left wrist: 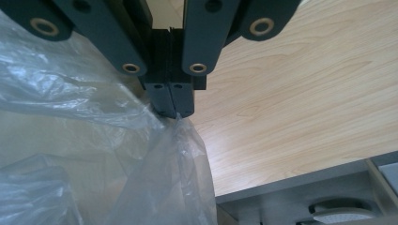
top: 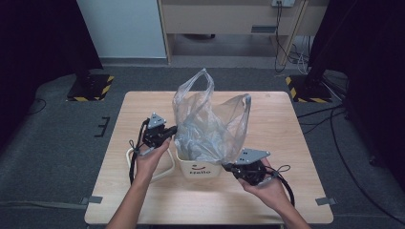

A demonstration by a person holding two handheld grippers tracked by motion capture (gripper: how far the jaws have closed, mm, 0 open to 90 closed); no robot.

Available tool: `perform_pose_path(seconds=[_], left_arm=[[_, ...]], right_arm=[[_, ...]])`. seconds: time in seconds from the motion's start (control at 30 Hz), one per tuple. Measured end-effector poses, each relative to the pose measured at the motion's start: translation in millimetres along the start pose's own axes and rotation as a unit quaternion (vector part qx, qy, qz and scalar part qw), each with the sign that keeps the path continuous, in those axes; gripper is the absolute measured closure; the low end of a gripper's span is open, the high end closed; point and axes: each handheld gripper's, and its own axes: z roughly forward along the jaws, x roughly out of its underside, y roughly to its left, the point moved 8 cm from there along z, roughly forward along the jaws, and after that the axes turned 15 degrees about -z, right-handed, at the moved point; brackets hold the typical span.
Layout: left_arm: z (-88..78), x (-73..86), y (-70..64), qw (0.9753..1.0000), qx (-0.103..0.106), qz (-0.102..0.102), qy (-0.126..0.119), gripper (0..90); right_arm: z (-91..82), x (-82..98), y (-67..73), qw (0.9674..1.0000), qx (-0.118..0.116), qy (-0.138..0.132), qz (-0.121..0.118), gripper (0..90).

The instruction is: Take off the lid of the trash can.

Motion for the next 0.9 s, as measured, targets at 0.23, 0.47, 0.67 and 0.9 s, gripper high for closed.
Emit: perform_pose_path(seconds=[0.23, 0.47, 0.67, 0.9], left_arm=[[12.0, -0.2, -8.6, 0.9996, 0.018, -0.020, -0.002, 90.0], [18.6, -0.1, -15.8, 0.9997, 0.020, -0.014, 0.002, 90.0], [20.0, -0.6, -15.5, 0.9997, 0.018, -0.015, 0.000, 90.0], [18.1, -2.1, -12.4, 0.9998, 0.013, -0.016, -0.003, 88.3]], right_arm=[[-4.1, 4.4, -4.6, 0.9999, 0.013, 0.005, 0.005, 90.0], [-16.1, 19.0, -18.1, 0.9991, 0.034, 0.020, 0.014, 90.0], [-17.7, 24.1, -19.0, 0.9991, 0.035, 0.017, 0.017, 90.0], [-23.5, 21.2, -20.4, 0.9988, 0.034, -0.008, 0.035, 90.0]])
